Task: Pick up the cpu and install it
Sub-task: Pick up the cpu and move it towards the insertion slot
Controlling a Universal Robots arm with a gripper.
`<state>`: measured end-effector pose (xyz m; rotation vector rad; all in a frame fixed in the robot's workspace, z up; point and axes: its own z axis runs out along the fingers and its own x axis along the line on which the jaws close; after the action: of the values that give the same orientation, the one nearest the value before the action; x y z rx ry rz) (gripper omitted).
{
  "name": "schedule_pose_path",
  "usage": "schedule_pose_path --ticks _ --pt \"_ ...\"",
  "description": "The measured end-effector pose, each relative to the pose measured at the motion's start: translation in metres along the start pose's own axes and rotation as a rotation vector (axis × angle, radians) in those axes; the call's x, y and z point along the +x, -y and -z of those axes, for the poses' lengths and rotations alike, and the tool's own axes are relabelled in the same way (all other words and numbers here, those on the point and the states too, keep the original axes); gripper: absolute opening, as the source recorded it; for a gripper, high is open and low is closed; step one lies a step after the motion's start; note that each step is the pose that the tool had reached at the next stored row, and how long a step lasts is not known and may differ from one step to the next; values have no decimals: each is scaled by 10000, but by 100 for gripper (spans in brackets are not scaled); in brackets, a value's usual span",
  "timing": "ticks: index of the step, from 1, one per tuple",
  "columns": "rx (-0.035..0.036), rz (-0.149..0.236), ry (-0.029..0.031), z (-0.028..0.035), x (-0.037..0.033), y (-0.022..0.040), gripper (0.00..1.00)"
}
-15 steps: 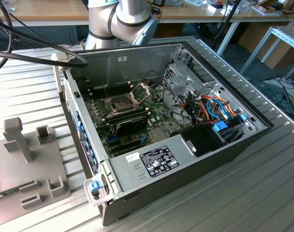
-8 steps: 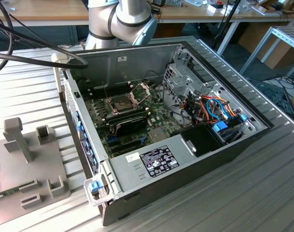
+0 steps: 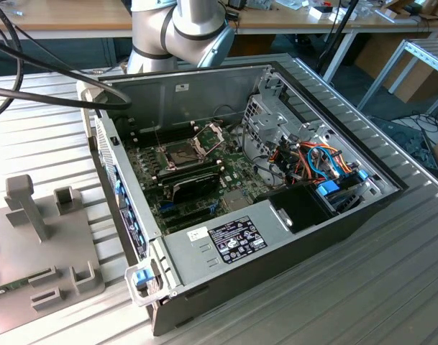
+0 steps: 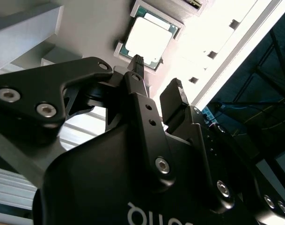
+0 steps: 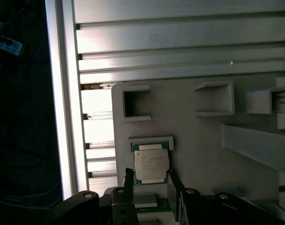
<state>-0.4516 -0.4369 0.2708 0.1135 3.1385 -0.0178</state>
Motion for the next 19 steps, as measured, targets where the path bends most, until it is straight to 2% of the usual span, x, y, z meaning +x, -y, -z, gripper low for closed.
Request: schedule_pose_path --ticks 11,15,19 --pt "-2 1 2 -8 -1 0 42" --pt "-1 0 2 -38 0 -1 42" --pt "-2 0 2 -108 0 -1 42"
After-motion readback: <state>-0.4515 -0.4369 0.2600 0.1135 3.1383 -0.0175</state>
